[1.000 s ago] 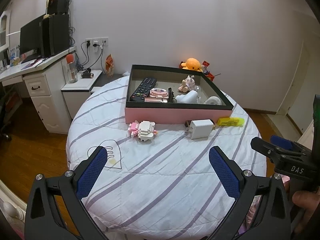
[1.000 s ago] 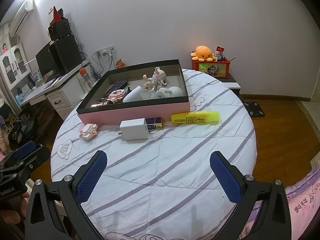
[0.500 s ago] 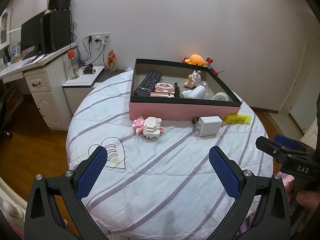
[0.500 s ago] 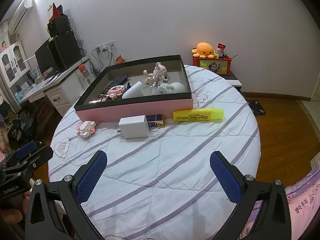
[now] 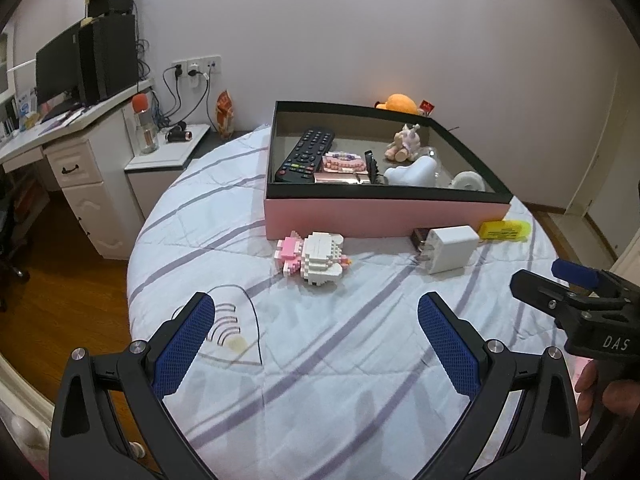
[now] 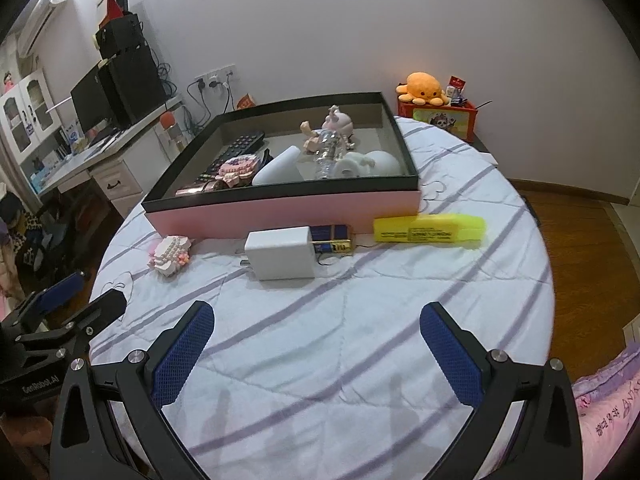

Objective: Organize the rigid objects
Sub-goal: 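Grasp the pink-white block figure with the left gripper while the right gripper grasps the white charger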

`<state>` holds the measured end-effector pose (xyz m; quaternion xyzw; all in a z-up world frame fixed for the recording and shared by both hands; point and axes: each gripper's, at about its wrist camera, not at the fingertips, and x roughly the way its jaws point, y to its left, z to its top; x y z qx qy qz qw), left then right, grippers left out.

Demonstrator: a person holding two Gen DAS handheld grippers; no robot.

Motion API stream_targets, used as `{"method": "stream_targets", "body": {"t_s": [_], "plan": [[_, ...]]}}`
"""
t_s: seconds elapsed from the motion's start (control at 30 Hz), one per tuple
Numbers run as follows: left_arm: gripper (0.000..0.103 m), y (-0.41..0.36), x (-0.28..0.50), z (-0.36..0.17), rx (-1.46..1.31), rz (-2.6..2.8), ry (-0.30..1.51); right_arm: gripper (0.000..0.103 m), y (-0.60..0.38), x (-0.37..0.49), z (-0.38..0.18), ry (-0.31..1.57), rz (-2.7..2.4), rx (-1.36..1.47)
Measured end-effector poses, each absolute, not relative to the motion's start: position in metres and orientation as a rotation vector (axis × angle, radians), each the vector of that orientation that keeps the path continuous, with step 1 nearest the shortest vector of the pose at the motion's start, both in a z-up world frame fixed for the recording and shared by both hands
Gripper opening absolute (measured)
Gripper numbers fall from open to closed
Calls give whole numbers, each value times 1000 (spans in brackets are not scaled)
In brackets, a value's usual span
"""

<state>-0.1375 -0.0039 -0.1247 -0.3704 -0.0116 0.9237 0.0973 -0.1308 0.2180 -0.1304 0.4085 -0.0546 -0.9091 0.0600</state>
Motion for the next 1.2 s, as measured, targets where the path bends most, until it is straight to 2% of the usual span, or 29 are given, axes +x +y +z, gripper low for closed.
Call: {"method": "stream_targets", "body": {"t_s": [0.83, 1.03, 1.13, 1.2], "plan": [[102, 3, -214, -172, -1245, 2692, 76, 103, 194, -196, -170, -204, -2684, 1330], [89, 5, -221, -177, -1267, 2663, 61, 91, 193, -199, -173, -199, -2694, 1333], [76, 5, -220, -176, -1255, 2667, 48, 73, 192, -197, -172, -201, -2684, 1319], [67, 2, -220, -176, -1248, 2671, 28, 71, 194, -195, -172, -205, -2682, 1312]]}}
